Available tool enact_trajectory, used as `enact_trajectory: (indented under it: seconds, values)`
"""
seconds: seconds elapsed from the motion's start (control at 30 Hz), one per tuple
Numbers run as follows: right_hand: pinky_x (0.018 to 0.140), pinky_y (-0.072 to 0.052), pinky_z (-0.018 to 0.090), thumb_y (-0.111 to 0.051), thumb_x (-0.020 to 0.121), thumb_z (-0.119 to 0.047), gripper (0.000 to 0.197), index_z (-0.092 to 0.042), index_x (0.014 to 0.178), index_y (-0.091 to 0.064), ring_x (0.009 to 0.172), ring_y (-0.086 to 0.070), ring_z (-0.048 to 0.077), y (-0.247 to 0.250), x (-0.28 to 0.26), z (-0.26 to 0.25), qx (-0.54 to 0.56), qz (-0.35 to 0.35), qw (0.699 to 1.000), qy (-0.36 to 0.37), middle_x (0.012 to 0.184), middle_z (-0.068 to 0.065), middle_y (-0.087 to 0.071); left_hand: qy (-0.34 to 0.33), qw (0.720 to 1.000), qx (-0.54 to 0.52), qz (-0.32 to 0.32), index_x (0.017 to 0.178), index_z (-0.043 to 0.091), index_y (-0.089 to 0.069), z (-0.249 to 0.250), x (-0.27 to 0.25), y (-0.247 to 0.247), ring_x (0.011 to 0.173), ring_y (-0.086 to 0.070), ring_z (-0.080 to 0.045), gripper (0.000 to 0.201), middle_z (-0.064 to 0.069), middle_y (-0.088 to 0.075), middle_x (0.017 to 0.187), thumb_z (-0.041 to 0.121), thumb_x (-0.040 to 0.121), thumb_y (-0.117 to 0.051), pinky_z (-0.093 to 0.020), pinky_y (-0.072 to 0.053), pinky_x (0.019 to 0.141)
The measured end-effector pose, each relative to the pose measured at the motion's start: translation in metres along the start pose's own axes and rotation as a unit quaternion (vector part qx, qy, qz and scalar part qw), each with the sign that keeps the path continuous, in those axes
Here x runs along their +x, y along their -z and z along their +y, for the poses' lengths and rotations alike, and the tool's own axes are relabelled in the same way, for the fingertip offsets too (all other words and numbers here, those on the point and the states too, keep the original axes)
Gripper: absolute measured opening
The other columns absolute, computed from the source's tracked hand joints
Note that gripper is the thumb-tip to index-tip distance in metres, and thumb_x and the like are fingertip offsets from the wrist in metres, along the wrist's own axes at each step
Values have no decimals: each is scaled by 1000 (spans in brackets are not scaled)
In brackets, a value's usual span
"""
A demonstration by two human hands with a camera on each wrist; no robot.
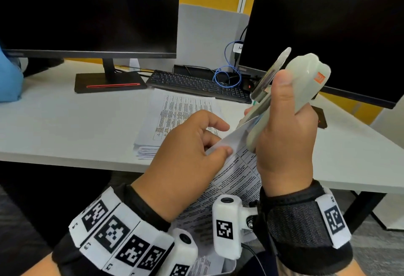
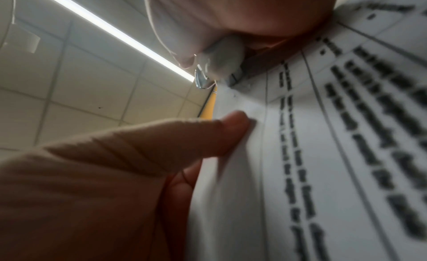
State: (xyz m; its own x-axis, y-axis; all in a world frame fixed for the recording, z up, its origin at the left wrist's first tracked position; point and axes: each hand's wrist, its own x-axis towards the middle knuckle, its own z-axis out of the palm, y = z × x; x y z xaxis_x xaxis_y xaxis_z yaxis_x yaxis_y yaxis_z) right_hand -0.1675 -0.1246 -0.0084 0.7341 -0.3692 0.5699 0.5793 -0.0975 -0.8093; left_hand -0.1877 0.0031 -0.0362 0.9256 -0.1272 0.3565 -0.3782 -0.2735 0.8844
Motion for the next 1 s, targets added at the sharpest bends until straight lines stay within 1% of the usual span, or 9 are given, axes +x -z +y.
enact_trajectory:
  seconds: [0.1, 0.23, 0.3, 0.4, 0.43, 0.57, 0.73, 0.87, 1.0]
  values:
    - [63, -55, 36, -55, 76, -62, 40, -23, 77, -65, 68, -67, 22, 0, 1, -1, -1, -3, 1000, 24, 66, -3, -65, -9, 1000, 1, 0, 98, 36, -55, -3, 0, -2, 64, -66, -18, 28, 3, -72, 72, 18, 84, -71, -41, -56, 68]
    - [56, -51, 32, -59, 72, -63, 35, -29, 65, -65, 61, -65, 18, 1, 4, 4, -13, -30, 999, 9, 58, -8, -61, -19, 1000, 18, -17, 100, 35, -56, -10, 2, -7, 59, -62, -14, 28, 6, -70, 70, 19, 84, -71, -35, -53, 66]
    - [61, -55, 37, -58, 70, -67, 34, -34, 67, -68, 66, -66, 18, 2, 4, 9, -18, -58, 998, -13, 62, -7, -64, -7, 999, 30, -35, 100, 37, -59, -17, 4, -6, 67, -67, -17, 25, 8, -73, 76, 20, 85, -69, -38, -56, 69]
    - [68, -57, 40, -56, 70, -69, 49, -23, 81, -67, 72, -67, 18, 8, 7, 15, 33, -45, 997, -59, 71, -2, -68, -2, 999, 28, -17, 91, 34, -68, -27, 8, -1, 77, -70, -22, 23, 7, -74, 83, 12, 87, -67, -46, -57, 74]
    - [69, -57, 38, -55, 74, -66, 50, -20, 87, -66, 73, -68, 17, 11, 10, 16, 59, -26, 996, -67, 73, -2, -69, -3, 1000, 19, -1, 85, 32, -72, -30, 9, 2, 79, -69, -21, 26, 9, -74, 83, 7, 86, -66, -43, -57, 77]
    - [75, -58, 40, -51, 82, -56, 40, -19, 94, -62, 74, -67, 15, 23, 19, 13, 110, 45, 990, -78, 74, -7, -67, -60, 997, -33, 28, 60, 23, -72, -34, 10, 11, 92, -66, -1, 48, 15, -73, 94, -22, 72, -60, -13, -49, 81]
    - [90, -56, 41, -50, 83, -56, 42, -23, 107, -61, 86, -68, 9, 30, 24, 11, 112, 76, 987, -86, 89, -9, -67, -131, 991, -18, 29, 53, 22, -67, -39, 11, 16, 87, -67, -4, 49, 10, -73, 91, -26, 67, -65, -12, -48, 78]
    - [98, -51, 48, -51, 82, -58, 40, -27, 105, -61, 100, -65, 14, 31, 24, 13, 98, 78, 987, -97, 96, -8, -65, -136, 990, -22, 29, 51, 21, -67, -44, 12, 16, 83, -67, -4, 49, 9, -72, 87, -26, 67, -65, -12, -48, 75]
    - [97, -53, 43, -49, 81, -60, 42, -28, 106, -60, 93, -65, 5, 31, 24, 16, 92, 71, 988, -106, 95, -11, -64, -133, 990, -37, 25, 52, 24, -67, -44, 11, 16, 82, -68, -6, 53, 7, -73, 86, -27, 66, -63, -14, -49, 74]
